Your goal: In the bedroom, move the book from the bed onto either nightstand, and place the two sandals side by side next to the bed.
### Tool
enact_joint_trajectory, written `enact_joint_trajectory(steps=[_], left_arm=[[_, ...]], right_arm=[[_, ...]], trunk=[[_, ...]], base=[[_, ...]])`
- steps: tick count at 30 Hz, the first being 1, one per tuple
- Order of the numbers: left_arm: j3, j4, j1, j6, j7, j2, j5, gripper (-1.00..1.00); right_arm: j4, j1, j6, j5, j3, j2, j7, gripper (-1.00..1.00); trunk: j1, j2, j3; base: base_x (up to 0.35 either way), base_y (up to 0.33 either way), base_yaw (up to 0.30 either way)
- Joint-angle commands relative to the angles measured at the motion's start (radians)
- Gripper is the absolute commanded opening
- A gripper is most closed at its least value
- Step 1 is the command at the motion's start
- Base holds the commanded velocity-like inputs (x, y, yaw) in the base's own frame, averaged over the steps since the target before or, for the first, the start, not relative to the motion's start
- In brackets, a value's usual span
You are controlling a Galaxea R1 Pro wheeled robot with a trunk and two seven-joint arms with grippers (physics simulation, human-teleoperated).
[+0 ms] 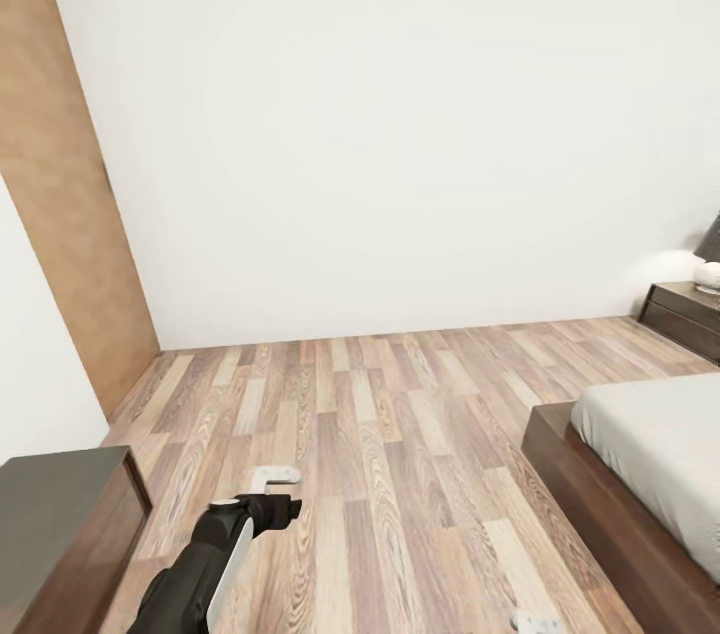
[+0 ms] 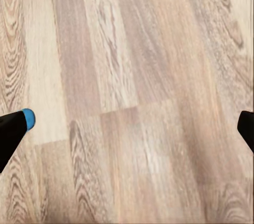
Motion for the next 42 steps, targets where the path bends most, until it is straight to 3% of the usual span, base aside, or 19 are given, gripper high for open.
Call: enact_joint_trajectory(steps=[1, 20, 42], left_arm=[[0.000, -0.001, 0.000, 0.005, 0.000, 0.000, -0.001, 1.00], [-0.001, 0.007, 0.000, 0.005, -0.001, 0.000, -0.001, 1.00], [-0.001, 0.015, 0.000, 0.002, 0.000, 0.000, -0.001, 1.00]], right_arm=[[0.000, -0.001, 0.001, -0.010, -0.003, 0.000, 0.007, 1.00], [0.000, -0.001, 0.001, -0.009, -0.002, 0.000, 0.006, 1.00], [-0.002, -0.001, -0.030, 0.005, 0.009, 0.001, 0.004, 1.00]], trunk=[[0.000, -0.001, -0.001], [0.000, -0.001, -0.001], [0.000, -0.001, -0.001]], base=[[0.000, -0.330, 0.037], [0.037, -0.331, 0.167], [0.233, -0.260, 0.190]])
